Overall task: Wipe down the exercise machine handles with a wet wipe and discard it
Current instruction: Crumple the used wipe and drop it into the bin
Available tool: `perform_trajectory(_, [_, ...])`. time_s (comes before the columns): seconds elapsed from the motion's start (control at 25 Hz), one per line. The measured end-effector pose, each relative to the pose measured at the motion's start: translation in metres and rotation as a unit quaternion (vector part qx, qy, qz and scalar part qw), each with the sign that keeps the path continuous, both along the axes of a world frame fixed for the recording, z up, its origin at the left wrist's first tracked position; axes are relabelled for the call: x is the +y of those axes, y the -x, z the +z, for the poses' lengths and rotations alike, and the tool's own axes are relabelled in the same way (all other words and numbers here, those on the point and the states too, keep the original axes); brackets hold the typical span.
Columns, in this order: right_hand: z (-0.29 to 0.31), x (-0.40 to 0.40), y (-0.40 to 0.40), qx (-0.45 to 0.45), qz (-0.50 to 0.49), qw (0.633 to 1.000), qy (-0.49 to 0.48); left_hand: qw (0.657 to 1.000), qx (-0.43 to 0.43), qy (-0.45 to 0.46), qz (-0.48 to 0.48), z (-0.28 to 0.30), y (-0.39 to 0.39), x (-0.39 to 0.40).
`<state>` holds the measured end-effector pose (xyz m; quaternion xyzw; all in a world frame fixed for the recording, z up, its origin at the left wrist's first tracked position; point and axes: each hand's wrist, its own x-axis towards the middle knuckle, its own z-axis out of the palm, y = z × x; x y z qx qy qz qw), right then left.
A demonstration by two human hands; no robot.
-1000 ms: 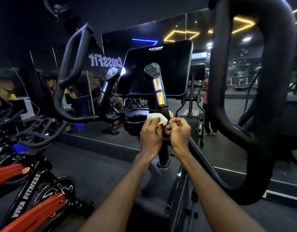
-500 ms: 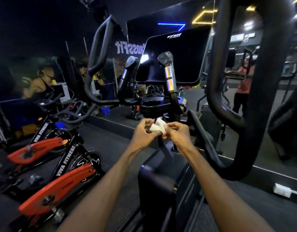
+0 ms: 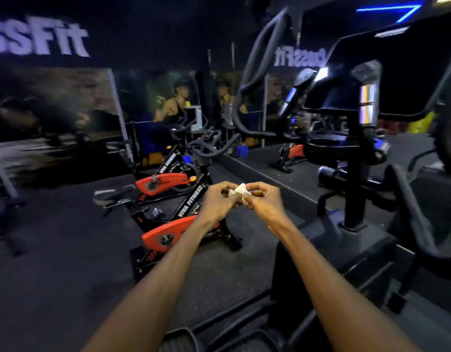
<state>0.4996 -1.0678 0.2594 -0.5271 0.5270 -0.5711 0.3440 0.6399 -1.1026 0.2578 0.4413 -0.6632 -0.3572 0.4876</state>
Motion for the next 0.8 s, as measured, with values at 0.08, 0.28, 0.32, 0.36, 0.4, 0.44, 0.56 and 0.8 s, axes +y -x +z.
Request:
perform_trajectory(0.08, [0.002,-0.001,-0.047,-0.003,0.039,0.999,-0.005,0.999,-0.003,-0.003,0.047,0.001,-0.048,0.012])
perform_trajectory(0.28, [0.002,0.005,-0.171,0.008,0.119,0.993,0.006,0.988,0.02,-0.006,0.153,-0.001,-0.164,0.061])
perform_trajectory(0.32, [0.0,0.009,-0.196,0.004,0.134,0.991,0.012,0.985,0.025,0.001,0.172,-0.002,-0.186,0.073])
perform_trajectory(0.36, [-0.001,0.013,-0.223,-0.001,0.152,0.988,0.013,0.98,0.028,0.008,0.196,-0.002,-0.207,0.085])
perform_trajectory(0.4, [-0.003,0.018,-0.248,-0.005,0.17,0.985,0.01,0.975,0.028,0.013,0.221,-0.003,-0.228,0.096])
perform_trajectory(0.44, [-0.005,0.024,-0.273,-0.007,0.191,0.981,0.006,0.968,0.023,0.018,0.25,-0.003,-0.249,0.107])
perform_trajectory(0.56, [-0.007,0.042,-0.338,-0.008,0.258,0.966,-0.009,0.946,0.011,0.027,0.324,-0.003,-0.306,0.14])
perform_trajectory(0.8, [-0.009,0.092,-0.447,0.024,0.396,0.918,-0.01,0.886,-0.031,0.023,0.462,-0.007,-0.41,0.211])
